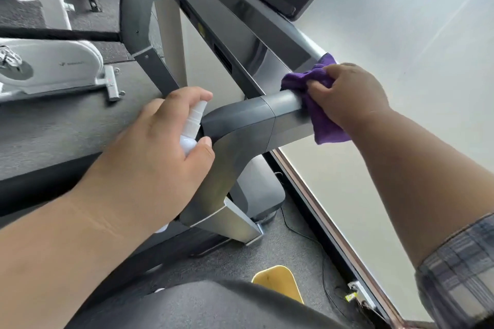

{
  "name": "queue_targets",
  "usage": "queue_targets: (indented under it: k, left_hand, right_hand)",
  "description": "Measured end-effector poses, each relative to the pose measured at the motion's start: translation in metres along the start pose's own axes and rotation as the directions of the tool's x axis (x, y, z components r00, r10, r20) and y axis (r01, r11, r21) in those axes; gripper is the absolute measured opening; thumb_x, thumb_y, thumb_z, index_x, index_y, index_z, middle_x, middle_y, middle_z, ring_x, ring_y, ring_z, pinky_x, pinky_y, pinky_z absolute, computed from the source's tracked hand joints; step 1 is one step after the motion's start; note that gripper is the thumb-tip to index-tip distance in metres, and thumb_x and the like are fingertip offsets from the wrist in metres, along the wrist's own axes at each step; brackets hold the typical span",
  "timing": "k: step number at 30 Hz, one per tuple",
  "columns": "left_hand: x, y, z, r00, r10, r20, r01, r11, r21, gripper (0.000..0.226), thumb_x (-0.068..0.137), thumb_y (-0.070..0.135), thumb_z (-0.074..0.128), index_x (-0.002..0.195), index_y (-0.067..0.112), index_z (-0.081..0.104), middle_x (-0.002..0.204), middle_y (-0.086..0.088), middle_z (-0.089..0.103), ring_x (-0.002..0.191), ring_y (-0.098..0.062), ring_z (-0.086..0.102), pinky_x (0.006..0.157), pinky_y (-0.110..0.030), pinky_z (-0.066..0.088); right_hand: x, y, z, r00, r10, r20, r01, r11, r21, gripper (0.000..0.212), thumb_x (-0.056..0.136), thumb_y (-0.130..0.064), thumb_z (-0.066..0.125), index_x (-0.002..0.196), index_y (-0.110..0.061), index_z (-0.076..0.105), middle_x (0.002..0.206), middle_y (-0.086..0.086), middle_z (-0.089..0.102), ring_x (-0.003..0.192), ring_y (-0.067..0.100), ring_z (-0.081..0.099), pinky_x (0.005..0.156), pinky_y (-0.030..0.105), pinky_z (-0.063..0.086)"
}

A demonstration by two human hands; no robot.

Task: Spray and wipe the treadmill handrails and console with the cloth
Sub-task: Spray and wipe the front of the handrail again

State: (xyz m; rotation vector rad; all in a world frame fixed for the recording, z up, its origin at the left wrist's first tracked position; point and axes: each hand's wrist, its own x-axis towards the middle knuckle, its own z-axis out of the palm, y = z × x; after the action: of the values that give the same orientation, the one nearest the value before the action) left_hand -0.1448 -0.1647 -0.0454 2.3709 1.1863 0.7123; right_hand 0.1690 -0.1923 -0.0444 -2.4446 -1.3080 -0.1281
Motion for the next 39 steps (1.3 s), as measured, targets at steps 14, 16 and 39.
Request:
queue_targets:
  k: [14,16,39]
  left_hand:
    - [-0.003,-0.004,-0.007,0.986,-0.015,-0.166,-0.007,0.991,-0.133,0.050,0.084,0.030,0.056,0.129,0.047,0.041,0.121,0.012,0.057,0.105,-0.010,0.051,0.086,-0.027,0.037]
    - [-0.004,-0.007,-0.009,0.983,-0.018,-0.184,-0.003,0.994,-0.113,0.050,0.084,0.029,0.056,0.129,0.046,0.042,0.122,0.011,0.057,0.105,-0.010,0.051,0.085,-0.026,0.036]
    - [-0.023,-0.026,-0.026,0.979,-0.140,-0.151,0.125,0.986,-0.106,0.050,0.084,0.034,0.053,0.129,0.050,0.039,0.120,0.008,0.055,0.101,-0.012,0.050,0.085,-0.032,0.038]
  right_hand:
    - [-0.077,-0.173,0.043,0.795,-0.595,0.119,0.606,0.791,-0.088,0.007,0.088,-0.038,0.047,0.091,-0.031,0.047,0.086,-0.008,0.043,0.083,0.021,0.044,0.062,0.033,0.031]
    - [-0.075,-0.160,0.042,0.814,-0.578,0.047,0.580,0.813,-0.049,0.018,0.088,-0.048,0.046,0.086,-0.031,0.046,0.089,-0.008,0.050,0.083,0.021,0.049,0.066,0.034,0.038]
    - [-0.092,-0.195,0.057,0.761,-0.647,0.045,0.649,0.761,-0.030,0.010,0.090,-0.039,0.045,0.087,-0.029,0.045,0.073,-0.010,0.033,0.079,0.022,0.049,0.066,0.033,0.033]
